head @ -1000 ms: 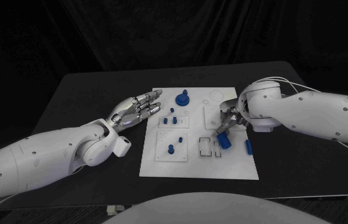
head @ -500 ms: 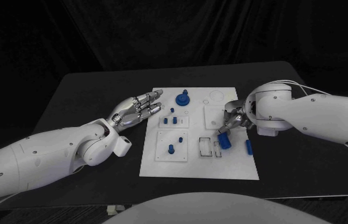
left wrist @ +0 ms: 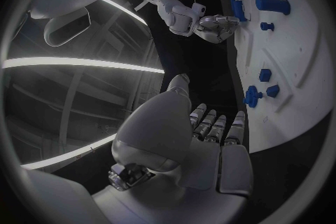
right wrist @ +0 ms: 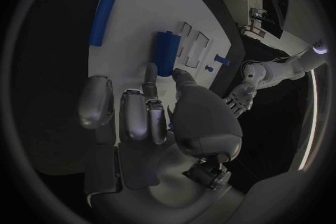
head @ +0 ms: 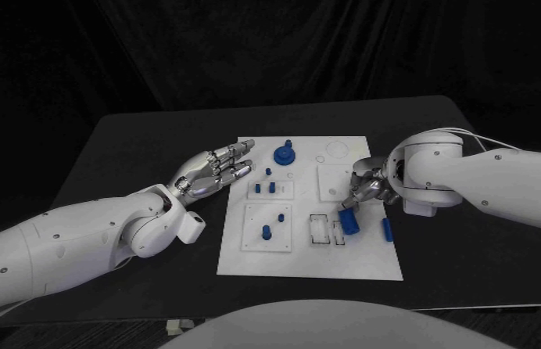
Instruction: Assemble the parts on the task board
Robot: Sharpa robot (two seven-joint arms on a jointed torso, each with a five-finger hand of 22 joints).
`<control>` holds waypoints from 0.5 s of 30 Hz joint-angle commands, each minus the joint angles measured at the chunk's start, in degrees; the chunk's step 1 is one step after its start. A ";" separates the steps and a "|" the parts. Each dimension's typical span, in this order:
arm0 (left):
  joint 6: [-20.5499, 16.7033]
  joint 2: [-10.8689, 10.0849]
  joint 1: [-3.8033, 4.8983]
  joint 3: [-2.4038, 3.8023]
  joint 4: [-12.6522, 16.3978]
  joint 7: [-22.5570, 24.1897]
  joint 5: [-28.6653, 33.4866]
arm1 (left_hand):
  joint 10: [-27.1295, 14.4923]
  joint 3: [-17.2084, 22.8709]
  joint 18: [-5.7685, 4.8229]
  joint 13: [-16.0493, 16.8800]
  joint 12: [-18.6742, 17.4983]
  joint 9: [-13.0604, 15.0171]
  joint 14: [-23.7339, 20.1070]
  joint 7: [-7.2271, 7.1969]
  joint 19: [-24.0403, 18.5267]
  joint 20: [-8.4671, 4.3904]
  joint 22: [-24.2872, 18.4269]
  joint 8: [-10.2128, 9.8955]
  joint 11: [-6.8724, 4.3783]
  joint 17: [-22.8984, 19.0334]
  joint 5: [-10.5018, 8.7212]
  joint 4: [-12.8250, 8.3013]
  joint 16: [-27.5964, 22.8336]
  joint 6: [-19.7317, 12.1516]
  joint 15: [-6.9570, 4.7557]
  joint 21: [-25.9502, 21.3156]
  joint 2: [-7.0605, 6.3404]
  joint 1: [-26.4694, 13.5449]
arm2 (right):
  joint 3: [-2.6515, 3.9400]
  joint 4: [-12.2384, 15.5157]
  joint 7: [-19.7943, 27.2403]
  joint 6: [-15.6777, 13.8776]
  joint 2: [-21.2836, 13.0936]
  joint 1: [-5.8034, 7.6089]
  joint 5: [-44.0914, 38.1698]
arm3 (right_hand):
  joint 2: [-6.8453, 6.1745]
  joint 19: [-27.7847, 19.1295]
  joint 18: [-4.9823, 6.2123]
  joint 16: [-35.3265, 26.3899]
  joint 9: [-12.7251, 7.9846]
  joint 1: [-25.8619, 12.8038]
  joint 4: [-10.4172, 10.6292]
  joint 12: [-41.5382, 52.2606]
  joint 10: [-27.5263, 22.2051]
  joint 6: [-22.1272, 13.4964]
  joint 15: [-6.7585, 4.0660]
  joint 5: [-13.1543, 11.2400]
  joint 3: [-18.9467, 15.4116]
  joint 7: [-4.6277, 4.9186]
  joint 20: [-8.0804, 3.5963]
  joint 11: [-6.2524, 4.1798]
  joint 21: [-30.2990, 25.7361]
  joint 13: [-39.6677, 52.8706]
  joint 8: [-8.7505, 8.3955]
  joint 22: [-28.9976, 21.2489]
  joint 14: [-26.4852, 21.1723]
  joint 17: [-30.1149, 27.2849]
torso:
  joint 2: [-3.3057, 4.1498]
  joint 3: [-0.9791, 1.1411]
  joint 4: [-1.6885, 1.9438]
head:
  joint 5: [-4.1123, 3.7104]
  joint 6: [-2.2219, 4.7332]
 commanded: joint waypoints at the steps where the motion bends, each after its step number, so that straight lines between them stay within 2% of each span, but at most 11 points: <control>1: 0.78 0.15 0.11 0.05 0.04 2.13 0.11 | -0.18 0.32 -0.86 -0.04 -0.40 0.04 0.10 1.04 0.39 0.18 0.05 0.31 -0.35 -0.03 0.39 -0.02 0.14 0.06 0.51 -0.06 -0.15 0.65 | -0.12 0.12 -0.38 -1.06 -0.21 0.05 1.52 | -0.25 0.03 0.91 -0.12 0.04 -0.32 0.03 0.15 5.84 -0.37 0.06 0.15 0.24 -0.04 -0.26 0.01 -0.28 15.10 0.37 7.17 2.07 0.03 | 0.05 -0.01 0.02 | 0.05 0.00; 15: 1.16 0.25 0.08 0.05 -0.08 1.82 0.11 | -0.20 0.34 -0.93 -0.05 -0.46 0.03 0.09 1.02 0.41 0.18 0.06 0.28 -0.31 -0.04 0.43 -0.03 0.14 -0.03 0.53 -0.05 -0.15 0.67 | -0.11 -0.02 -0.37 -1.78 -0.33 0.14 1.72 | -0.43 0.02 0.92 -0.16 0.14 -0.43 0.07 0.15 5.84 -0.48 0.07 -0.25 0.41 0.00 -0.26 0.05 -0.35 15.10 0.37 7.17 2.06 -0.01 | 0.05 0.01 0.07 | 0.04 0.00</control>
